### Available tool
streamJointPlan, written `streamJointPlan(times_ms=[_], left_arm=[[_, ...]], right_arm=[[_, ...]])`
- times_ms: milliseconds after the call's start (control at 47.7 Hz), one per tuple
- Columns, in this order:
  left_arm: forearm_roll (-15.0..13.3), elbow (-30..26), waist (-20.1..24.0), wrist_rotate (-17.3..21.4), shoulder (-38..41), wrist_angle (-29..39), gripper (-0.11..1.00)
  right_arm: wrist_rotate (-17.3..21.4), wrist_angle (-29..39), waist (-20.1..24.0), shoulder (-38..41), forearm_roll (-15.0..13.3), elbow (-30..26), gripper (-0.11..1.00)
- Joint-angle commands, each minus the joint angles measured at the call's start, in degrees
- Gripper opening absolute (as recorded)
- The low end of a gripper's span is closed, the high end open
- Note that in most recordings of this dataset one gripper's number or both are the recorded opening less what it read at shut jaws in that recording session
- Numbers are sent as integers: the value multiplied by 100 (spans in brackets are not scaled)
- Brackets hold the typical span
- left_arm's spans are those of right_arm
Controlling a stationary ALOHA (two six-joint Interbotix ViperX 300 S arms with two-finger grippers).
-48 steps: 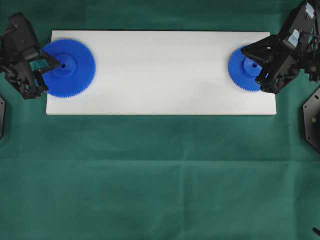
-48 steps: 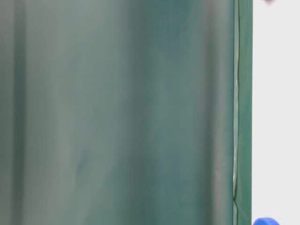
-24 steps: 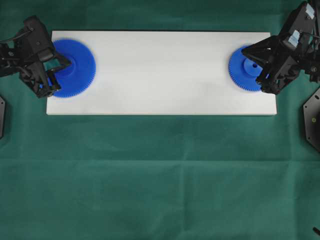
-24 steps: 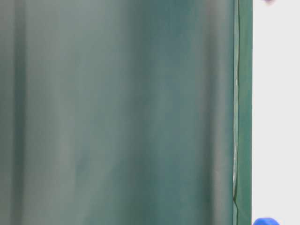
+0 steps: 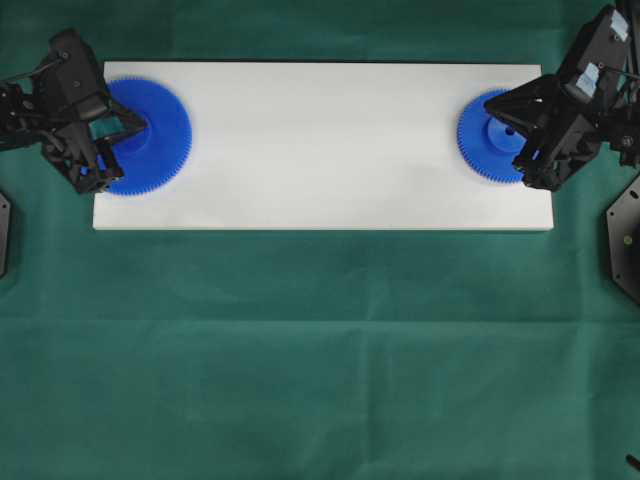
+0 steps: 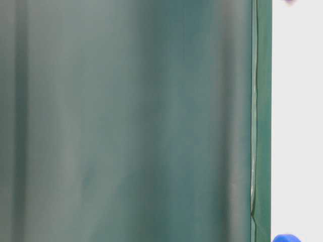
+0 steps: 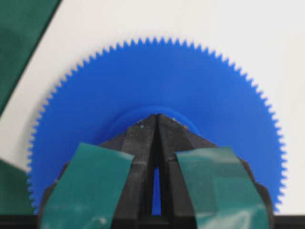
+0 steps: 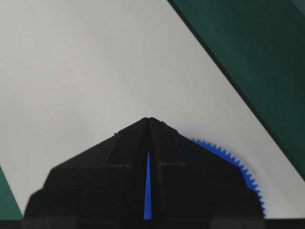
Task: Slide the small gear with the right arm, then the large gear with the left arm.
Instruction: 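Slide the large gear right with the left gripper toward the small gear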
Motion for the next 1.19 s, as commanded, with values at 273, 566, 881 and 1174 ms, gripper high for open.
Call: streamJointPlan(times_ms=[273, 566, 881, 1174], left_arm=[[0, 26, 79, 9, -308, 352, 0], [9, 35, 229, 44, -185, 352, 0], [9, -18, 237, 246, -132, 334, 0], [0, 0, 229, 290, -132, 308, 0]], right_arm=[[9, -35, 9, -18, -9, -53, 50], [9, -35, 35, -9, -9, -53, 50], [18, -53, 79, -9, 0, -35, 50], [18, -141, 79, -9, 0, -9, 50]])
